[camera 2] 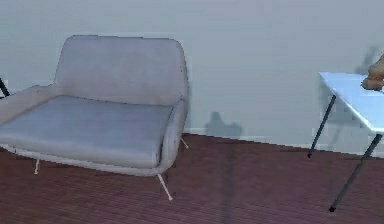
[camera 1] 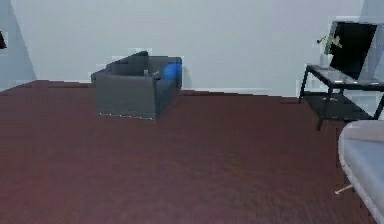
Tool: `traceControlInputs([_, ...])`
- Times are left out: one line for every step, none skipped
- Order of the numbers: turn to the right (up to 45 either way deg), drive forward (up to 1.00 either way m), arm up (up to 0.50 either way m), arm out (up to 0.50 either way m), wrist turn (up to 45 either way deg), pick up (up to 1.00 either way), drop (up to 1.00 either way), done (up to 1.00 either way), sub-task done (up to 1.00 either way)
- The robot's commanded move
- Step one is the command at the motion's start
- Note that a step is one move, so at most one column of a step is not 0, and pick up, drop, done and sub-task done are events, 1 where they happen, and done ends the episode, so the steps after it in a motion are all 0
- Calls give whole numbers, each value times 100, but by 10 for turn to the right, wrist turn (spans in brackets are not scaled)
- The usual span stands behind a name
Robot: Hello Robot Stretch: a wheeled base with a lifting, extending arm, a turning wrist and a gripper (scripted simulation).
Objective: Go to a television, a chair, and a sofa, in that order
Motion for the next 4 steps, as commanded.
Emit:
traceControlInputs([30, 0, 0, 0, 0, 0, 0, 0, 0])
traceControlInputs([0, 100, 0, 0, 0, 0, 0, 0, 0])
traceControlInputs([0, 100, 0, 0, 0, 0, 0, 0, 0])
traceControlInputs([270, 0, 0, 0, 0, 0, 0, 0, 0])
